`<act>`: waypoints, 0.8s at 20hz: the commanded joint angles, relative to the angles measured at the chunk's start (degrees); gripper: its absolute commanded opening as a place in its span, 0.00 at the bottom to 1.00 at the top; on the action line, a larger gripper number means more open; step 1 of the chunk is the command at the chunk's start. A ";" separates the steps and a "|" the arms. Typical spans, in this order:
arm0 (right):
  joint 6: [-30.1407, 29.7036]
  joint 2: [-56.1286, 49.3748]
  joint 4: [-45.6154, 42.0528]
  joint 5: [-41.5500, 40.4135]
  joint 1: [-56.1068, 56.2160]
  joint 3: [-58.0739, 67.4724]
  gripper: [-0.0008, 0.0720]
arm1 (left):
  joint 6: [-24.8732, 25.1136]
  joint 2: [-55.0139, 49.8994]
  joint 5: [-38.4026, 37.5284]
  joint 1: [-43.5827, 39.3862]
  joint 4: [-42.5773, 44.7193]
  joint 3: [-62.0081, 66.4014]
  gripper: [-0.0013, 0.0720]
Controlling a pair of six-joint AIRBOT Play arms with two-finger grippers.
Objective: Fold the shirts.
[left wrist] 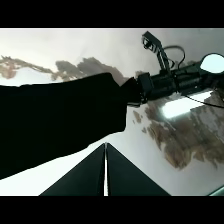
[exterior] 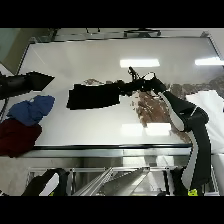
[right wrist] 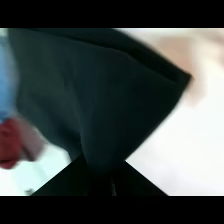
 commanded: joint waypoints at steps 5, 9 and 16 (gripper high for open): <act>5.01 17.81 -6.62 -6.19 -9.79 0.13 0.04 | -0.11 -0.22 0.59 -5.81 0.02 0.00 0.06; 22.86 29.97 -22.43 -3.39 -23.15 0.13 0.04 | -0.13 -0.87 0.04 -7.85 0.09 -0.02 0.06; 33.59 47.78 -42.47 19.80 -50.34 -0.37 0.04 | -0.13 -1.01 -2.67 -9.31 0.09 -0.02 0.06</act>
